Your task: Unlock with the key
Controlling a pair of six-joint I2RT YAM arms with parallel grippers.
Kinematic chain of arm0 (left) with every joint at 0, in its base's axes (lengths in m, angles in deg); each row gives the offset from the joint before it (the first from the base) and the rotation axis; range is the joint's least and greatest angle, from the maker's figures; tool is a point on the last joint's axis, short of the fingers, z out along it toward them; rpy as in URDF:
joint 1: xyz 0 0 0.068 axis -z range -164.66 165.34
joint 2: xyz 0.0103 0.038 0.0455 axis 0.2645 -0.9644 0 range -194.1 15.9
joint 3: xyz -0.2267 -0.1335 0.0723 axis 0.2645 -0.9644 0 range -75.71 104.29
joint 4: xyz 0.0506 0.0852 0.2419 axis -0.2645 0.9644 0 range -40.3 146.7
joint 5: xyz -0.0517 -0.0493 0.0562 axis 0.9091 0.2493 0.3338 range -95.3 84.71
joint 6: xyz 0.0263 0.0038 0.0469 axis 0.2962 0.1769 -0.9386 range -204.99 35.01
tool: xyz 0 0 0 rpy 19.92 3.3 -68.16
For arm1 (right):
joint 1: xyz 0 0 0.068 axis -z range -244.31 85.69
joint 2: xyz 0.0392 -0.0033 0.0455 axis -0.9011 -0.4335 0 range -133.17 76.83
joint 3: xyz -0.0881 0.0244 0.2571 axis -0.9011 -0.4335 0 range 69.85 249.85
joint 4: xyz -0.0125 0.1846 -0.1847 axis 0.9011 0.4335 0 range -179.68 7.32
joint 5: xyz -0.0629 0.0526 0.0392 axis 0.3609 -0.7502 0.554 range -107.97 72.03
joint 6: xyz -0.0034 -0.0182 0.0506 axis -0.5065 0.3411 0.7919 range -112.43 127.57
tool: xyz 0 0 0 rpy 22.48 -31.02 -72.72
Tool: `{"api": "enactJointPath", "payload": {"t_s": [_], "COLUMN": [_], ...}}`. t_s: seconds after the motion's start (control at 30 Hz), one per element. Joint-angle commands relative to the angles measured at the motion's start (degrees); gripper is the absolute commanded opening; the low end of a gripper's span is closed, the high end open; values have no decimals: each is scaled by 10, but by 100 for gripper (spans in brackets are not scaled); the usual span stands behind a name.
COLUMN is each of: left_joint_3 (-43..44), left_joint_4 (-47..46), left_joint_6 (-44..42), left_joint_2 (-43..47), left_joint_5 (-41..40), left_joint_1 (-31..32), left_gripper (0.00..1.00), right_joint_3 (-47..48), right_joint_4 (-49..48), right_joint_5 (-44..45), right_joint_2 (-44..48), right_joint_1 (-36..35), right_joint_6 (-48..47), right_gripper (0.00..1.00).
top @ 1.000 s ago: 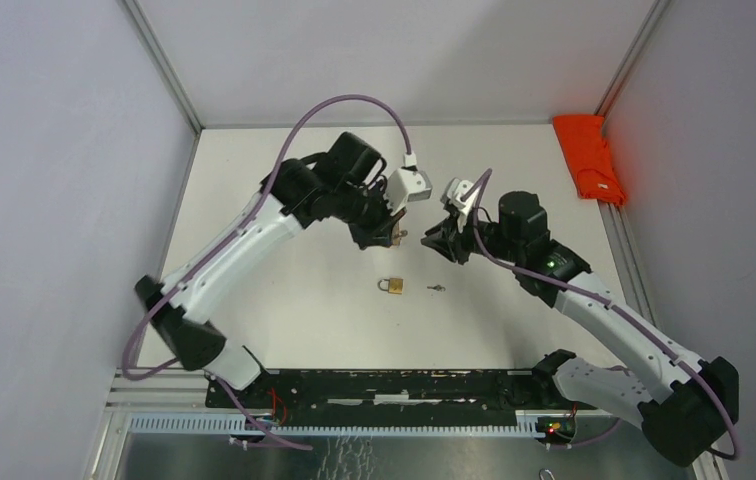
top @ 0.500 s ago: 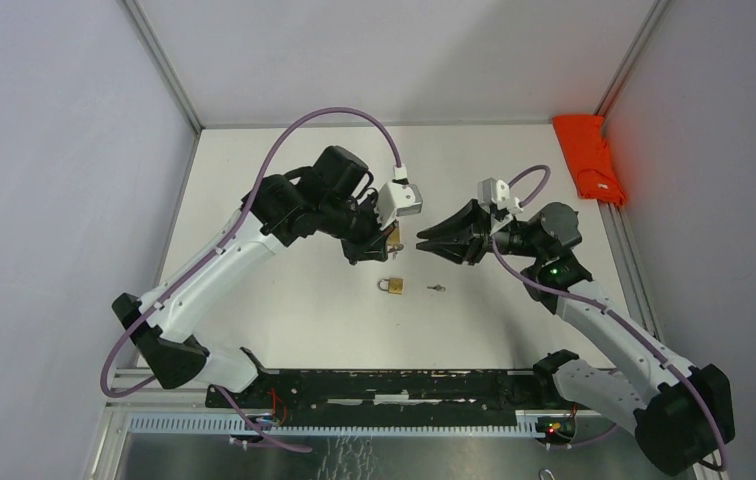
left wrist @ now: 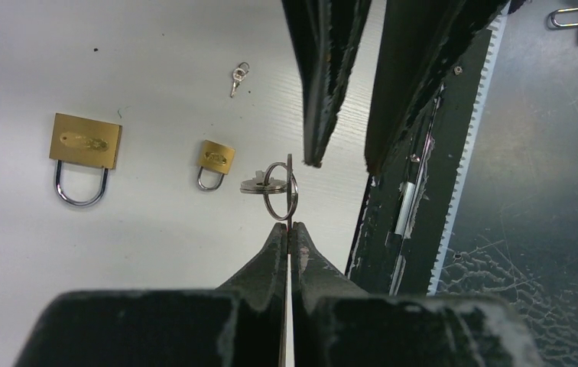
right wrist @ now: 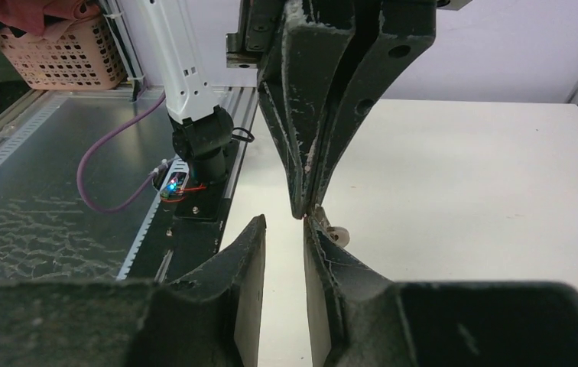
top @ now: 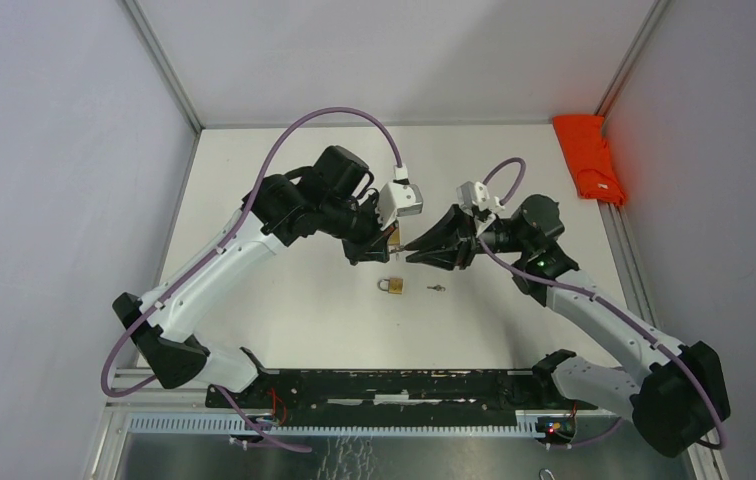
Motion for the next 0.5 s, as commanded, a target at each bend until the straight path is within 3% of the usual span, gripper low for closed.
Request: {"api": "enactJointPath", "payload": {"t_s": [0.0, 0.47], "left_joint_3": [9, 7], "left_joint_4": [-17, -20], "left_joint_6": [8, 7], "left_joint_2": [9, 26], "left_joint_5": [18, 25], "left_joint_1": [3, 3], "left_gripper": [2, 2], "right_joint_3": [45, 71], "right_joint_4": [20, 59], "right_joint_5": [11, 21], "right_joint_2": [-15, -51], "right_joint_1": [-7, -13], "right_joint_6": [-34, -63], "right_gripper": [30, 37]}}
